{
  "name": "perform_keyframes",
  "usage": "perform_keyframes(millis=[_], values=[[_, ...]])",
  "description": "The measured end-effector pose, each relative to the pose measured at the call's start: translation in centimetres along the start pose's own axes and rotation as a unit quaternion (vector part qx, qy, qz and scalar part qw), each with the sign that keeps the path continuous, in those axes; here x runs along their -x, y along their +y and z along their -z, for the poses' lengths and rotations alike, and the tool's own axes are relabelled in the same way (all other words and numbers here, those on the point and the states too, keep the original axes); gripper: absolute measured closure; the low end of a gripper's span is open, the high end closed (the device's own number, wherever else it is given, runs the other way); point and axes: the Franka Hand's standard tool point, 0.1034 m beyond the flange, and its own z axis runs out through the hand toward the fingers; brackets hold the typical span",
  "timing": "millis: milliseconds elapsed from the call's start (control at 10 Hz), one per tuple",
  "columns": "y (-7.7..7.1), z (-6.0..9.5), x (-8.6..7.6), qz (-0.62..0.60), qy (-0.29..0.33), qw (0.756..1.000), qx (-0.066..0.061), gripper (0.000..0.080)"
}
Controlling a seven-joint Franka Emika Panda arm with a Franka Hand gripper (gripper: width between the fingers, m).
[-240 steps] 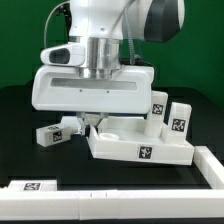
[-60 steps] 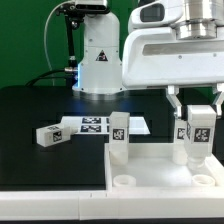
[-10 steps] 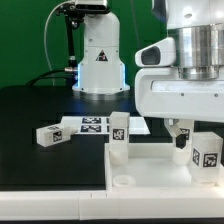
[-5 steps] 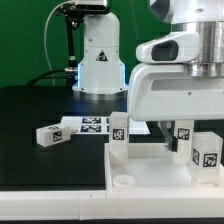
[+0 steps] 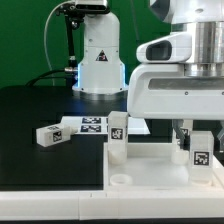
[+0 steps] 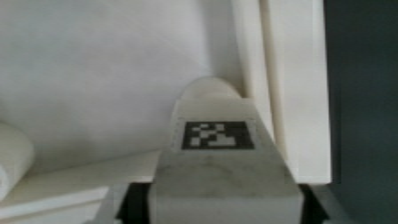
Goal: Assemble square table
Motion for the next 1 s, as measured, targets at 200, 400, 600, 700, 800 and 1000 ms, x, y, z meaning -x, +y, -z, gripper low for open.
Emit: perform_keyframes(millis=[200, 400, 600, 700, 800, 1000], values=[[-0.52, 0.07, 0.31, -0.152, -0.006, 0.988, 0.009, 0.0515], [-0.02, -0.28, 0.02, -0.345, -0.022, 0.938, -0.017, 0.0515], [0.24, -0.34, 0.18, -0.495, -0.024, 0.868, -0.044, 0.0515], [0.2, -0.32, 0.24, -0.505, -0.024, 0.862, -0.043, 0.0515], [0.24, -0.33, 0.22, -0.535, -0.026, 0.843, -0.042, 0.0515], [0.24, -0.33, 0.22, -0.519, -0.025, 0.853, -0.042, 0.0514]])
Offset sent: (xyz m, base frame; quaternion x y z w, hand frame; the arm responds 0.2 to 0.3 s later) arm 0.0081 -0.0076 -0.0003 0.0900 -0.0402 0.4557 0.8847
